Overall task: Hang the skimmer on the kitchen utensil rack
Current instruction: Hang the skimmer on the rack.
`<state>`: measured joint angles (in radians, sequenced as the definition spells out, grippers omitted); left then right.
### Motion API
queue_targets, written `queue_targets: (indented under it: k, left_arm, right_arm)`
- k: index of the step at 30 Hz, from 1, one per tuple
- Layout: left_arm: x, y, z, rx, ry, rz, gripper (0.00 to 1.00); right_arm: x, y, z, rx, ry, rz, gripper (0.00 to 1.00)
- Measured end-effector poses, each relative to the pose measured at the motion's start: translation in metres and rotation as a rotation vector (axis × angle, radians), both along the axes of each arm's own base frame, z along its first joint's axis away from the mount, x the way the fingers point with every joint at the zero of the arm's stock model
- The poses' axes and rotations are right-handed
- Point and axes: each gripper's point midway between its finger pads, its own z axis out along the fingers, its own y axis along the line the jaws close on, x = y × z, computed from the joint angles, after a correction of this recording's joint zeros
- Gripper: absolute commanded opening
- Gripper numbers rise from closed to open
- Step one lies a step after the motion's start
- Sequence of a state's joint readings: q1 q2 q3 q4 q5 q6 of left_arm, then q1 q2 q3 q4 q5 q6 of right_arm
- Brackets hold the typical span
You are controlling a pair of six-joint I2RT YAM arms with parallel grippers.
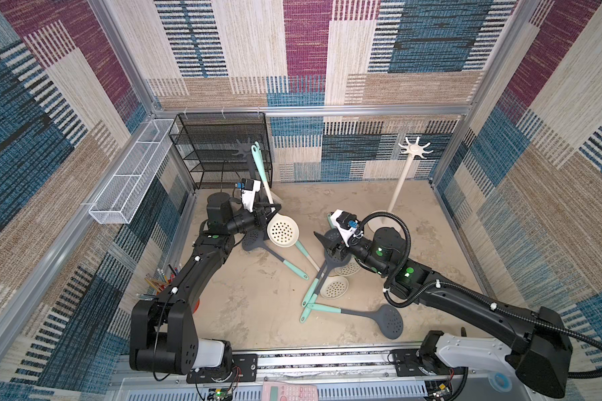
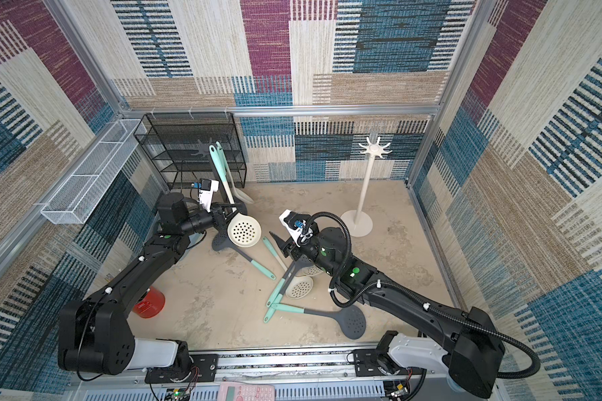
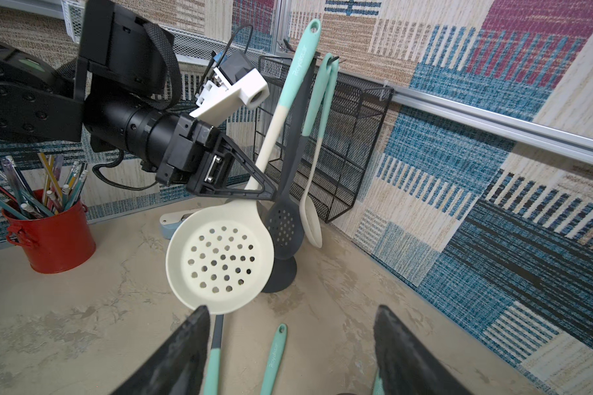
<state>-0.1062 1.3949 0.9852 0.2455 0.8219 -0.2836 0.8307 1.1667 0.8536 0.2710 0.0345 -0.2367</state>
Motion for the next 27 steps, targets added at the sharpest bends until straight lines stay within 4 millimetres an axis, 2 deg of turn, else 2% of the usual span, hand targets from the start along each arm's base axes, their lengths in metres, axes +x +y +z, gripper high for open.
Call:
queue_targets:
  k: [11,24,25,27]
  left_arm:
    - [0.002,0.001,-0.017,0.016,0.075,0.01,0.0]
    - [0.002,0.004,-0.02,0.026,0.094,0.036,0.0]
    - [0.003,0.005,-0.02,0.029,0.096,0.042,0.0]
    - [0.004,0.007,-0.021,0.033,0.101,0.054,0.12]
  right_arm:
    - [0.001,0.0,0.0,0.0,0.0,-0.001,0.76]
    - [-0.001,-0.002,0.002,0.005,-0.005,-0.002,0.76]
    - [-0.001,-0.003,0.003,0.006,-0.006,-0.003,0.76]
    - [-0.001,-0.004,0.004,0.008,-0.007,-0.004,0.77]
